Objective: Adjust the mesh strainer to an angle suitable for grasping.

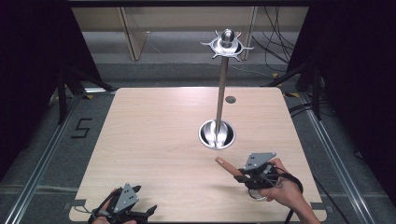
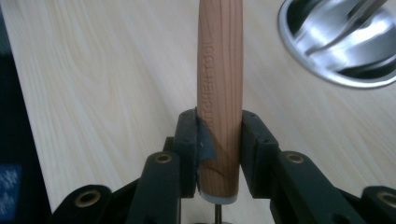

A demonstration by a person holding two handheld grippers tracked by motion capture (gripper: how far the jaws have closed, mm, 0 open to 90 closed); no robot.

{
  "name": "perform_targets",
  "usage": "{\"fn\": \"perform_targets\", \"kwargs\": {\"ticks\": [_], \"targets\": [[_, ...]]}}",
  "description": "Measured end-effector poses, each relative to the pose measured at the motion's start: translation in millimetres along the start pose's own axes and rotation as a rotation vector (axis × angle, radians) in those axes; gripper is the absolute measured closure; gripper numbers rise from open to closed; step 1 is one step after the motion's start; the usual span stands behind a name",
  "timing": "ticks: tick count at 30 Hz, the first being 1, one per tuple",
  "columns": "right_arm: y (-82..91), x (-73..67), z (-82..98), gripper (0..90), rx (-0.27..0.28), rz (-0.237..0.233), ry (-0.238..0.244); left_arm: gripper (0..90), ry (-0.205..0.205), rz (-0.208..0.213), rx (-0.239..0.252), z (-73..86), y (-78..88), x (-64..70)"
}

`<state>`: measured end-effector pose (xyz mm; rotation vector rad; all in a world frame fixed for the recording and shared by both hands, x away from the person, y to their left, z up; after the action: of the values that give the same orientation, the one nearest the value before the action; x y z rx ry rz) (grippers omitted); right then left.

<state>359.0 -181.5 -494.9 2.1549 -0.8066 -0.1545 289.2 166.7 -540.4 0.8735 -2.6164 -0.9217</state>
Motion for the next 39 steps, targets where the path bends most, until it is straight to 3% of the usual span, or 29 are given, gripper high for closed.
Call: {"fn": "perform_targets", "kwargs": {"ticks": [1,3,6,7,9,11,12,15,17,18,19,20,21,23,24,26,27,28,29,31,32,33,35,36,38,39], "targets": [[3.8,2.0,-5.4,71.5,0.060,-0.025,-0.036,14.8,-0.002,0.002,0.003,0.2,-0.5,-0.1],[7.4,3.4,-6.3,71.5,0.056,-0.036,-0.055,14.8,-0.014,0.002,-0.009,0.5,0.3,-1.3],[12.5,5.5,-12.4,71.5,0.123,-0.055,-0.097,14.8,0.004,-0.002,0.000,0.7,-0.5,-0.5],[13.7,7.0,-13.8,71.5,0.135,-0.058,-0.096,14.8,-0.020,0.003,-0.010,0.4,0.5,-1.6],[17.1,8.0,-18.1,71.6,0.156,-0.066,-0.116,14.8,0.006,-0.002,-0.002,1.0,-0.4,-0.3],[17.3,10.1,-20.1,71.5,0.183,-0.049,-0.099,14.8,-0.006,-0.005,-0.003,0.6,0.0,-1.1],[19.2,8.8,-20.6,71.5,0.175,-0.061,-0.135,14.8,-0.021,0.000,-0.008,0.2,0.6,-1.8],[20.8,12.1,-25.5,71.5,0.197,-0.050,-0.151,14.8,-0.019,0.000,-0.008,0.2,0.6,-1.8],[21.4,15.4,-27.6,71.5,0.211,-0.045,-0.135,14.8,-0.015,0.003,-0.010,0.5,0.3,-1.4],[22.2,14.1,-29.1,71.5,0.208,-0.049,-0.159,14.8,0.002,0.001,-0.011,1.2,-0.1,-1.0],[22.5,19.6,-34.4,71.5,0.236,-0.029,-0.152,14.8,0.009,0.009,-0.008,1.1,-0.1,0.1],[22.5,19.6,-34.4,71.5,0.236,-0.029,-0.152,14.8,-0.025,0.007,-0.008,0.1,0.4,-2.0],[24.2,20.4,-40.4,71.5,0.254,-0.036,-0.169,14.8,-0.011,0.003,-0.010,0.7,0.4,-1.5],[24.5,24.1,-46.7,71.5,0.285,-0.041,-0.158,14.8,0.004,0.016,-0.023,1.9,0.6,0.0],[24.5,24.1,-46.7,71.5,0.285,-0.041,-0.158,14.8,-0.028,0.010,-0.019,0.9,0.6,-2.6],[25.2,26.2,-54.1,71.5,0.299,-0.036,-0.180,14.8,-0.033,0.003,0.001,-0.6,-0.1,-3.0],[26.2,28.8,-61.0,71.5,0.316,-0.032,-0.183,14.8,0.006,0.007,-0.005,1.1,0.3,-0.4],[26.2,28.8,-61.0,71.5,0.316,-0.032,-0.183,14.8,0.006,0.007,-0.005,1.1,0.3,-0.4],[26.6,29.2,-64.2,71.5,0.320,-0.039,-0.189,14.8,-0.010,0.003,-0.003,0.5,0.3,-1.9],[27.9,34.0,-73.4,71.5,0.346,-0.017,-0.183,14.8,-0.004,0.003,-0.003,0.5,0.5,-1.8],[29.2,32.6,-74.5,71.5,0.335,-0.028,-0.200,14.8,0.001,0.004,-0.002,0.6,0.5,-1.3],[28.5,37.3,-79.8,71.5,0.374,-0.008,-0.181,14.8,-0.024,0.004,-0.005,0.2,0.5,-3.0],[29.5,36.8,-81.8,71.5,0.372,-0.022,-0.200,14.8,-0.032,0.002,-0.004,-0.3,0.7,-3.8],[32.5,39.5,-85.8,71.5,0.376,-0.010,-0.206,14.8,0.000,0.004,-0.003,0.5,0.4,-1.4],[38.1,43.0,-93.4,71.5,0.405,-0.008,-0.193,14.8,0.010,0.005,-0.001,0.9,0.1,-0.7],[38.1,43.0,-93.4,71.5,0.405,-0.008,-0.193,14.8,-0.029,0.006,-0.005,0.1,0.5,-3.4]]}}
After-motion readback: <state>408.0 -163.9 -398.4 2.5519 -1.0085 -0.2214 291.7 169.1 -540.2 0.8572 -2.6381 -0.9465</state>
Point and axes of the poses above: each handheld gripper's, and its own axes: y roughly backward along the jaws, z roughly out of its underside, x roughly to its right, the point moved 7 cm from there along -y, roughly forward along the jaws, and after that the axes turned 9 degrees about z, right-handed, at the moved point
